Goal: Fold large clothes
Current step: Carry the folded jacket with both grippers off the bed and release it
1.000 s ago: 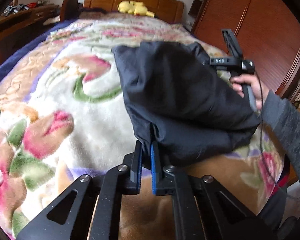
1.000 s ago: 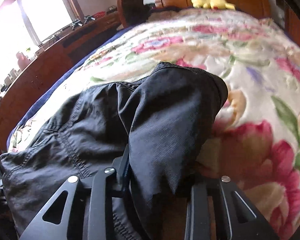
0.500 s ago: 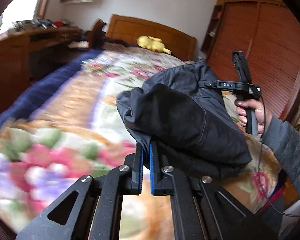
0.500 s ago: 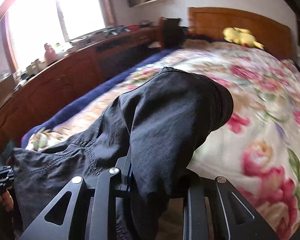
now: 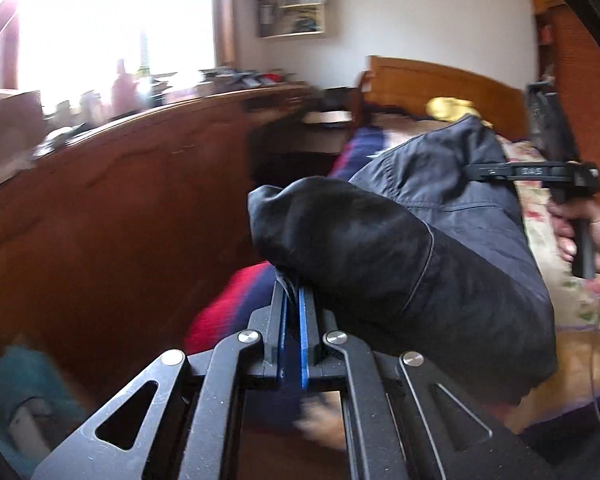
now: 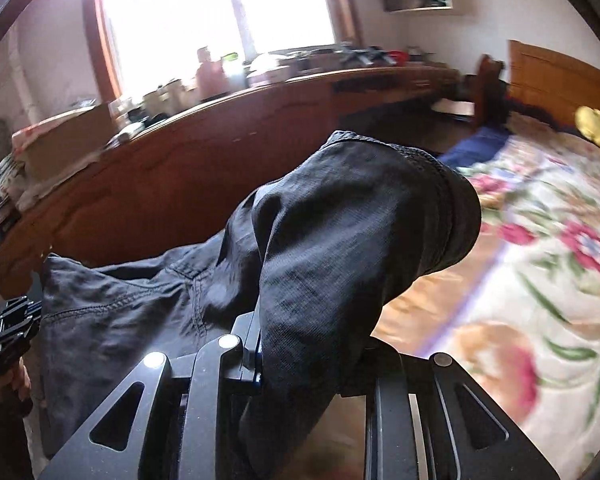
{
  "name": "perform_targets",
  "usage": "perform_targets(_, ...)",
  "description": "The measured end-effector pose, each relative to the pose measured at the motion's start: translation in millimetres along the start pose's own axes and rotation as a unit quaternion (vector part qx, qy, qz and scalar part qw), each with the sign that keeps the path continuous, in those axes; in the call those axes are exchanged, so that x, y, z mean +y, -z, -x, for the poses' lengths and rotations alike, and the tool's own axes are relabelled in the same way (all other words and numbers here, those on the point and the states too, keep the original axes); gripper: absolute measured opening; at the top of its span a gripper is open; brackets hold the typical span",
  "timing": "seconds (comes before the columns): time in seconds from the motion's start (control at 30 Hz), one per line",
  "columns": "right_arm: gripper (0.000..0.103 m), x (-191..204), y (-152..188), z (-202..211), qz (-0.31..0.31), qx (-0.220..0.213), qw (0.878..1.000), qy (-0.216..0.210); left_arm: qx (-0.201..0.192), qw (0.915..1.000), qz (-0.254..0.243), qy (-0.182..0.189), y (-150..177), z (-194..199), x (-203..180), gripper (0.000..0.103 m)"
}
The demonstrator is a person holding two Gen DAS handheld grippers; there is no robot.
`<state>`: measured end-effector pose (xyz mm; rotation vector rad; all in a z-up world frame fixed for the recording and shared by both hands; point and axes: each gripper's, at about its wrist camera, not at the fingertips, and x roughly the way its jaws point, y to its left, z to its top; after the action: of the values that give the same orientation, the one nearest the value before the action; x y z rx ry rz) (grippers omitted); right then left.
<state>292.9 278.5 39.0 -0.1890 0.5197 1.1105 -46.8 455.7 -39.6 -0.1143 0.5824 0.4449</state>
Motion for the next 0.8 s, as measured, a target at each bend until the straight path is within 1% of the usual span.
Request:
perform_targets(0.07,0.027,14,1,-29,0.014,0.016,1.0,0.0,0.026,0.9991,0.004,-0.034,11,-13,21,0.005)
perform_targets(0.1,0.027,17,2,-45,0.016,0.032,0.999,0.002,0.036,0.9983,0.006,-0.045,17,-19,27,0.005)
perform_targets(0.13,0.029,18,6,-58,0.016,0.051,0.999,0.006,0.054,0.9971,0.013,-0.051,25,-28,35,0.005)
perform_targets(0.17,0.031,20,13,-73,0.019,0.077,0.997,0.016,0.064,0.9965,0.019,-0.05,30,-33,38,0.005)
perform_targets(0.2,0.031,21,19,-82,0.024,0.093,0.995,0.031,0.067,0.9963,0.027,-0.045,36,-35,42,0.005)
perform_targets(0.23,0.035,18,24,-88,0.026,0.101,0.993,0.048,0.065,0.9964,0.035,-0.042,41,-35,45,0.005)
perform_targets(0.27,0.035,12,27,-91,0.022,0.104,0.993,0.053,0.058,0.9968,0.041,-0.036,43,-33,47,0.006)
perform_targets(0.33,0.038,-7,29,-93,-0.005,0.106,0.994,0.037,0.051,0.9971,0.051,-0.027,43,-31,47,0.007)
perform_targets(0.37,0.041,-13,29,-92,-0.017,0.107,0.993,0.034,0.05,0.997,0.05,-0.032,43,-30,47,0.01)
perform_targets(0.43,0.046,-17,31,-85,-0.021,0.108,0.993,0.037,0.04,0.9971,0.047,-0.044,38,-25,54,0.016)
perform_targets(0.5,0.049,-20,34,-76,-0.007,0.112,0.993,0.043,0.024,0.9974,0.053,-0.041,31,-14,56,0.03)
perform_targets(0.53,0.05,-16,36,-68,0.003,0.112,0.992,0.054,0.014,0.9975,0.056,-0.04,28,-6,54,0.032)
perform_targets(0.57,0.051,-13,37,-57,0.012,0.108,0.992,0.064,0.006,0.9977,0.056,-0.038,23,0,53,0.037)
perform_targets(0.67,0.055,-9,49,-19,0.025,0.082,0.994,0.065,-0.003,0.999,0.037,-0.027,12,11,33,0.038)
perform_targets(0.7,0.055,-8,51,-6,0.026,0.076,0.995,0.065,-0.005,0.9993,0.029,-0.025,9,13,23,0.038)
perform_targets(0.8,0.056,-14,67,36,0.031,0.053,0.996,0.072,-0.011,0.9999,-0.001,-0.001,-1,15,-13,0.038)
